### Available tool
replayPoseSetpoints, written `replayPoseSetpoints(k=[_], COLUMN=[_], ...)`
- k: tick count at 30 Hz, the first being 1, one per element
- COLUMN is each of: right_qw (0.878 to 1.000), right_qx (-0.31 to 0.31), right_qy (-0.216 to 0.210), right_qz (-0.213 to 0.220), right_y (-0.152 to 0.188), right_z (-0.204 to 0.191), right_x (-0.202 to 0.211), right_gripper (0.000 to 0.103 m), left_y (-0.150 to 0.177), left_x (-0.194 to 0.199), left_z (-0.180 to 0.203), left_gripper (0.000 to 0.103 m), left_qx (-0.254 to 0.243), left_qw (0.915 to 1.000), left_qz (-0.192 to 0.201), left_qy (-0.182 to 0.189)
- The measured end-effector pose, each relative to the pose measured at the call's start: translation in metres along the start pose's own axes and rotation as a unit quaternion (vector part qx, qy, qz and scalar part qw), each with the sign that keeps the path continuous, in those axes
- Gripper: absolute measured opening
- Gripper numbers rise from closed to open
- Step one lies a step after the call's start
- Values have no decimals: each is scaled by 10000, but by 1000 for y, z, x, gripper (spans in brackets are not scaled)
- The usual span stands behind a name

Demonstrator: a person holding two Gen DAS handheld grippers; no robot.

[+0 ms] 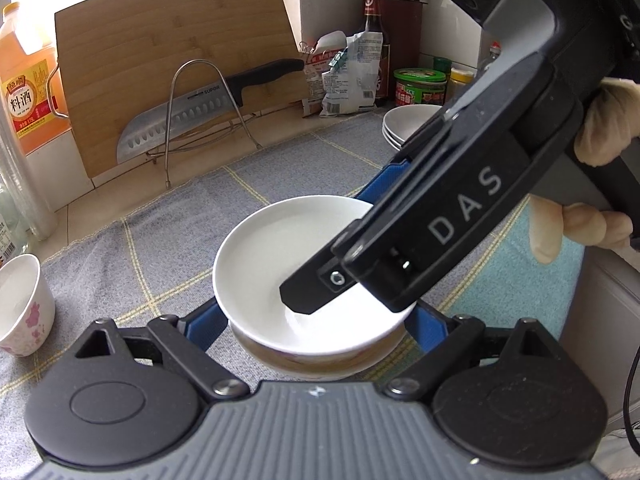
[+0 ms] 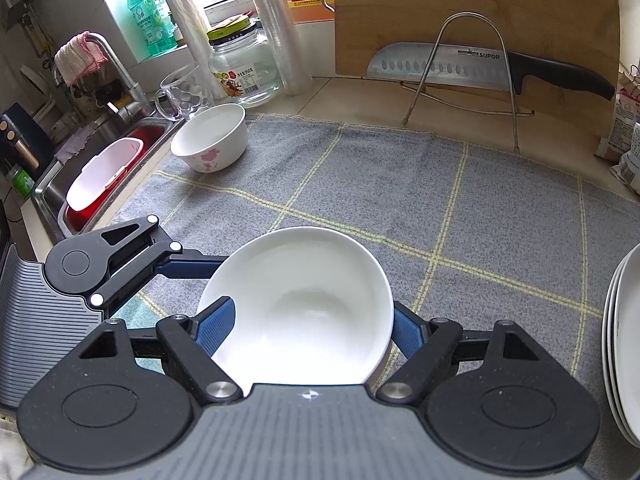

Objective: Organize plates and bowls
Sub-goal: 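Lower the bowl into the flower-patterned bowl and open the right tool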

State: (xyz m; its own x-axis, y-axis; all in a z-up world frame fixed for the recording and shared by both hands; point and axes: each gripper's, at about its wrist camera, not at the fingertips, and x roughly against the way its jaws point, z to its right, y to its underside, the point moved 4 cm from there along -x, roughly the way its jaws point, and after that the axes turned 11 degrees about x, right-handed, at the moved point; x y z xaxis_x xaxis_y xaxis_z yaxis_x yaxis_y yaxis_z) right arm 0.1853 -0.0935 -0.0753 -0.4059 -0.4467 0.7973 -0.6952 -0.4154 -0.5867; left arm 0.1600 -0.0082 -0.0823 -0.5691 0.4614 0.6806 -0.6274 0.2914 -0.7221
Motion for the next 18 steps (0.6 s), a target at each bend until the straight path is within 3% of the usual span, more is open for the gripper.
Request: replayPoseSetpoints(k=[18], right_qw=[10000], right_qx=[37], right_qy=[52], right_qz=[-19], right_y=[1], right_z=[1], right_x=[-1], right_gripper=[89], left_y=[-1], left_x=[-2], left_z=[-4], left_gripper=[98], left_qx=[66], left_qw=[9999], left_qz=[-36], left_qy=[119])
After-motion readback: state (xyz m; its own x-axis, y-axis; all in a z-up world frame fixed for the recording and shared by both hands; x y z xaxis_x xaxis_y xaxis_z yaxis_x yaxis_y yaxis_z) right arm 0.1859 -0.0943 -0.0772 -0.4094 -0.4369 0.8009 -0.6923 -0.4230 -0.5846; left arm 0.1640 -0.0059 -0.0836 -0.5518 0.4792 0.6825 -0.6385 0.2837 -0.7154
